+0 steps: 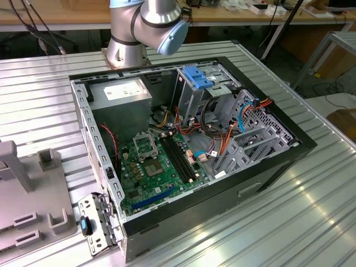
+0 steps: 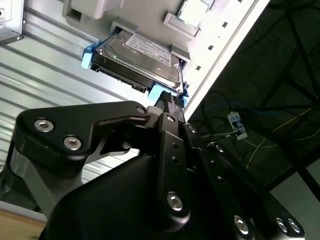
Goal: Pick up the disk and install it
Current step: 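Reach for the disk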
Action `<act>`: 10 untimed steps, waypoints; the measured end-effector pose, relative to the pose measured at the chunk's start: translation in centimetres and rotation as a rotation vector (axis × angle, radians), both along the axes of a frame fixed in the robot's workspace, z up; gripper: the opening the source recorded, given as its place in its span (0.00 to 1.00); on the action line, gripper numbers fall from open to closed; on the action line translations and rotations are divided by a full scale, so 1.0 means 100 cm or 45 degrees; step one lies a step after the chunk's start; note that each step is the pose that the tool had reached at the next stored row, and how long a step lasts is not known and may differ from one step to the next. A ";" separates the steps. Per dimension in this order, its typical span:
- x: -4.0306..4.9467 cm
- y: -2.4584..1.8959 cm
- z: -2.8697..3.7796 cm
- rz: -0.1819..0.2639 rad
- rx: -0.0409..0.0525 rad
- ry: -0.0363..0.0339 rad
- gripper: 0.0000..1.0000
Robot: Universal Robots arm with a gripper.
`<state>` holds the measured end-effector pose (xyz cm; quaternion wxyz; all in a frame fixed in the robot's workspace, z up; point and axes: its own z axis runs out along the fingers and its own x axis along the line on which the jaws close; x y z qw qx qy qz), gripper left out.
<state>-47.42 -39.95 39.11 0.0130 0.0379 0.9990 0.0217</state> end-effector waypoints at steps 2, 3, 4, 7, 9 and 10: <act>0.0036 0.0001 -0.0001 -0.006 0.000 0.0011 0.11; 0.0049 0.0002 -0.0004 -0.011 -0.001 0.0011 0.11; 0.0052 0.0003 -0.0008 -0.015 -0.002 0.0010 0.11; 0.0052 0.0002 -0.0009 -0.016 -0.002 0.0011 0.11; 0.0052 0.0003 -0.0009 -0.016 -0.002 0.0011 0.11; 0.0052 0.0002 -0.0009 -0.016 -0.002 0.0011 0.11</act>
